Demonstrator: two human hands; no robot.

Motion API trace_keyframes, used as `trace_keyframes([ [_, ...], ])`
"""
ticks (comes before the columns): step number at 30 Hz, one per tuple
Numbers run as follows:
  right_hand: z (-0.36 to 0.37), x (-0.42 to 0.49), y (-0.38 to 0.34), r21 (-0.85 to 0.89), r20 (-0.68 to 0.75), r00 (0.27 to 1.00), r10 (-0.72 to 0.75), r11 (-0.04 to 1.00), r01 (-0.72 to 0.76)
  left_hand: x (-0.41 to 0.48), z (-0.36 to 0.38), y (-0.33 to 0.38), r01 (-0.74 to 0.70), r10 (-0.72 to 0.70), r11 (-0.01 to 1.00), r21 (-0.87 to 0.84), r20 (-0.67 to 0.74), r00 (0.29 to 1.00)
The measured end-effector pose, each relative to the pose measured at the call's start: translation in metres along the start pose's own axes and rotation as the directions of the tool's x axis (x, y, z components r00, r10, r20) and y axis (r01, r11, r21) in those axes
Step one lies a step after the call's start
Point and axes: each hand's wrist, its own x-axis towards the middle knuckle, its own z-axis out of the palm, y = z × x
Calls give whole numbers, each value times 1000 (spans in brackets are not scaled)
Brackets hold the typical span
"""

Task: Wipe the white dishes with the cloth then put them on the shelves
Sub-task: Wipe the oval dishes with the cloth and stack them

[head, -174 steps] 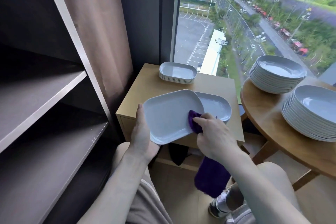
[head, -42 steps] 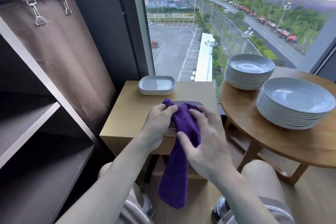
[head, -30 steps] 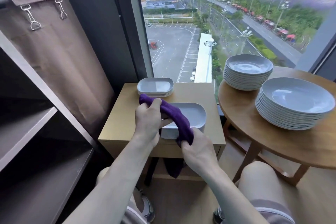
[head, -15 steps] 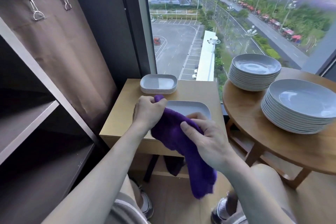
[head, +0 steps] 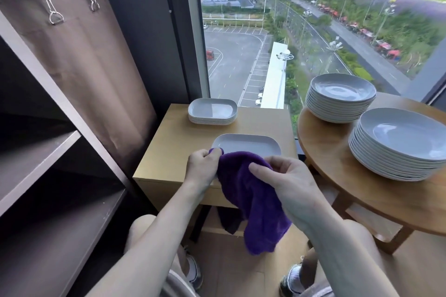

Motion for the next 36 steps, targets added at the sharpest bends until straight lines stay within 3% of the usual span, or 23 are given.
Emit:
trace_keyframes([
  [4, -1, 6, -3, -44, -7, 981, -193, 980, 193, -14, 5, -10, 49, -47, 999, -4, 194, 980],
  [7, -4, 16, -3, -157, -9, 959, -285, 947, 280, -28, 5, -21, 151, -53, 964, -218, 400, 915],
  [10, -11, 25, -3, -305, -50, 943, -328, 904, 299, -39, 0, -21, 304, 0, 868, -392, 612, 791],
  [13, -18, 32, -1, -286, -106, 955, -278, 928, 239, -50, -7, -11, 340, 42, 845, -412, 687, 726],
  [16, -24, 32, 9, -463, -152, 896, -416, 831, 307, -54, -9, 3, 282, 80, 860, -425, 658, 749],
  [18, -21, 28, 20, -572, -93, 829, -551, 711, 409, -55, -8, 15, 247, 96, 853, -459, 604, 792],
  [20, -18, 26, 33, -625, -39, 789, -614, 631, 460, -56, -5, 28, 202, 107, 849, -488, 532, 840],
  [23, -15, 24, 49, -671, -93, 738, -669, 589, 450, -60, 0, 37, 142, 146, 859, -492, 501, 853],
  [25, -15, 22, 52, -697, -143, 646, -750, 540, 472, -62, -1, 40, 132, 138, 867, -480, 487, 862],
  [27, -15, 19, 55, -728, -92, 580, -810, 452, 515, -60, -5, 44, 174, 56, 867, -467, 438, 897],
  [28, -18, 20, 54, -771, -24, 586, -810, 388, 505, -58, -9, 47, 209, 2, 861, -464, 414, 910],
  [31, -22, 27, 56, -819, 63, 718, -694, 375, 435, -55, -16, 52, 211, -38, 870, -445, 367, 929],
  [32, -23, 27, 58, -806, 64, 708, -703, 383, 452, -56, -17, 53, 185, -15, 876, -445, 359, 933],
  [34, -22, 26, 60, -775, -20, 700, -714, 453, 440, -61, -13, 55, 124, 51, 881, -457, 353, 934],
  [36, -15, 25, 58, -700, -123, 755, -644, 596, 394, -67, -6, 54, 15, 156, 898, -440, 351, 923],
])
